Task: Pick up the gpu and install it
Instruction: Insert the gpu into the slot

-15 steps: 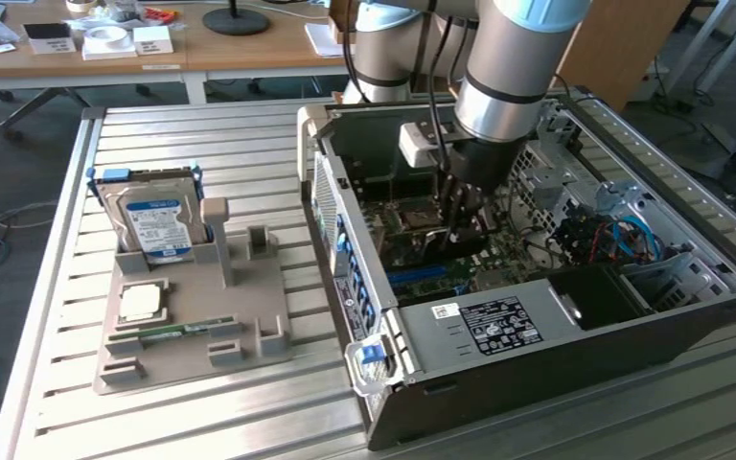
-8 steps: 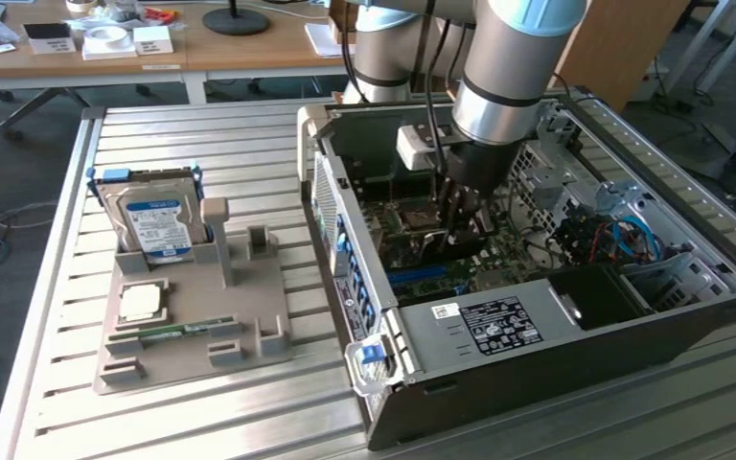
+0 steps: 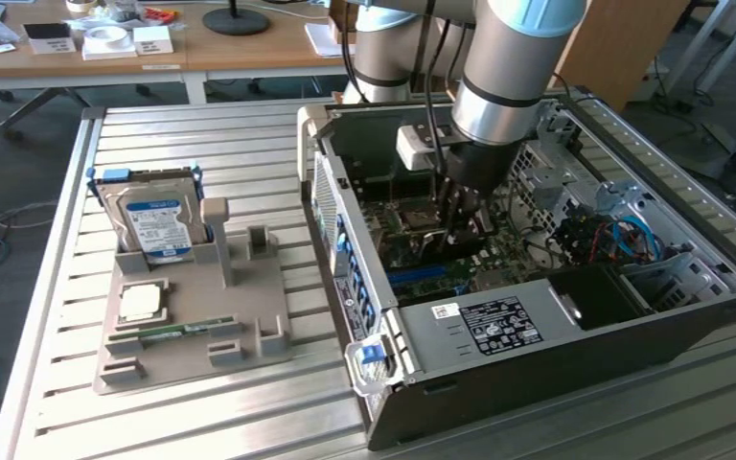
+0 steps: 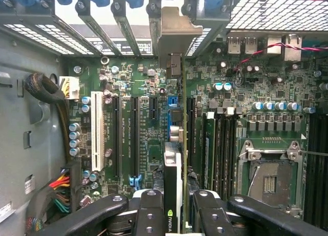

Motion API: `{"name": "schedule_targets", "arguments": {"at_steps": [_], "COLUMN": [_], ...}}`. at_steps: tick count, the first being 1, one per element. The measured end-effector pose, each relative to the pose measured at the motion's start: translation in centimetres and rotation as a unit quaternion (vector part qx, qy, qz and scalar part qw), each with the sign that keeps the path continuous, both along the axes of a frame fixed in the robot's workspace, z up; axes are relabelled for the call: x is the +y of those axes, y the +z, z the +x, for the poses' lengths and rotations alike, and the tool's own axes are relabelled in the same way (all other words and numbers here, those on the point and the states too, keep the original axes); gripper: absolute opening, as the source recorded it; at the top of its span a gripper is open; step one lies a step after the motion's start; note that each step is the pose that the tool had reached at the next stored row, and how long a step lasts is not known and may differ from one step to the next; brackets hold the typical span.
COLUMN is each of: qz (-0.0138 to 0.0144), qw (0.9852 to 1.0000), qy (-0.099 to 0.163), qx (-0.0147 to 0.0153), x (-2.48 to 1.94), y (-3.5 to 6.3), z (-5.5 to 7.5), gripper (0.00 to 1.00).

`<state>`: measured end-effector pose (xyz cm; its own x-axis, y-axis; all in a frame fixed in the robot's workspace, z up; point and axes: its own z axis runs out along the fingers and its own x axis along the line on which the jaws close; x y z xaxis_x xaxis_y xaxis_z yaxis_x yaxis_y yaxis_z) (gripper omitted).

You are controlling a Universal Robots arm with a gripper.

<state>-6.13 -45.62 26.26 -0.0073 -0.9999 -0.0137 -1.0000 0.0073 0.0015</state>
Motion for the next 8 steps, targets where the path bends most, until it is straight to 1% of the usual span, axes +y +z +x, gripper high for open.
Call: {"name": "schedule_targets", "arguments": {"at_steps": [8], "qz": [0.0000], "qw": [1.0000], "qy": [0.000], "qx": [-0.0003], "x": [-0.01], "y": [0.00], "z": [-0.16], "gripper": [0.27]}}
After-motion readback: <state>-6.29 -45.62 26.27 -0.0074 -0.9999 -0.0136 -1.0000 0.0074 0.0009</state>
